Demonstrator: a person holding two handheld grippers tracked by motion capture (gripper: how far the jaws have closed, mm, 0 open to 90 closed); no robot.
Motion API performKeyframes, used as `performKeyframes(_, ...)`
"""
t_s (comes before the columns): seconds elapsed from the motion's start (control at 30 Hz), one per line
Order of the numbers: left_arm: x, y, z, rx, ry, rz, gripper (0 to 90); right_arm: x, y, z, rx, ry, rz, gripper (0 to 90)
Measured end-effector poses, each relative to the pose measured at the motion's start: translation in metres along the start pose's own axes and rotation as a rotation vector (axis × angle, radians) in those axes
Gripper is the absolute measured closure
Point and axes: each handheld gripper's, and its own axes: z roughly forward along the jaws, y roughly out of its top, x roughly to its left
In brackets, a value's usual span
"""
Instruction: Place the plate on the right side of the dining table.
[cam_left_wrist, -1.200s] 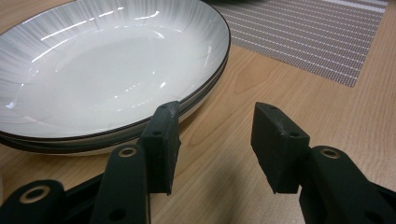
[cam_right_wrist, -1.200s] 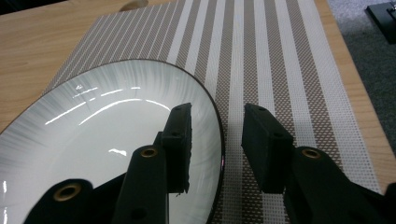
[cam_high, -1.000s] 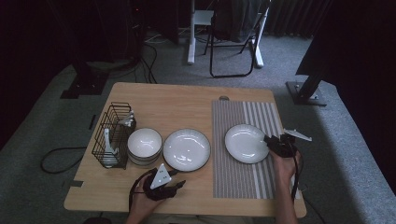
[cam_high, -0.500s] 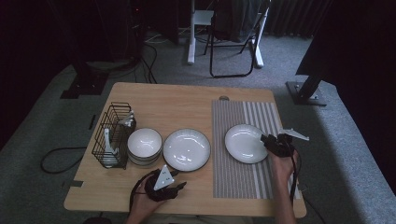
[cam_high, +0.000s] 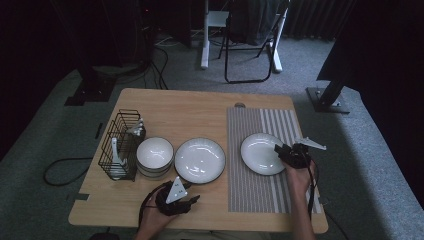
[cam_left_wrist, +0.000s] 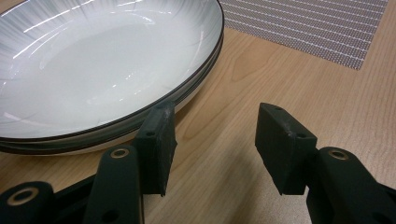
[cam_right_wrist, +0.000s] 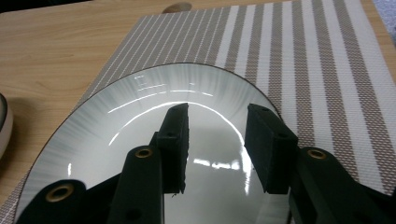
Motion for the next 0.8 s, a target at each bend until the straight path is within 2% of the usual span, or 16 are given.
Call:
performKeyframes(0.27,0.000,0.000,0.000,0.003,-0.004,0.004,48.6,0.012,0.007,0.000,-0.011,0.025,-0.028,59.4)
performKeyframes(0.57,-0.001,0.001,0.001,0.014,-0.001,0.020,48.5,0.034,0.013,0.000,-0.012,0.080,-0.079,59.3)
performKeyframes(0.8,-0.002,0.001,0.002,0.018,0.000,0.026,48.5,0.059,0.024,-0.001,0.003,0.132,-0.158,58.8)
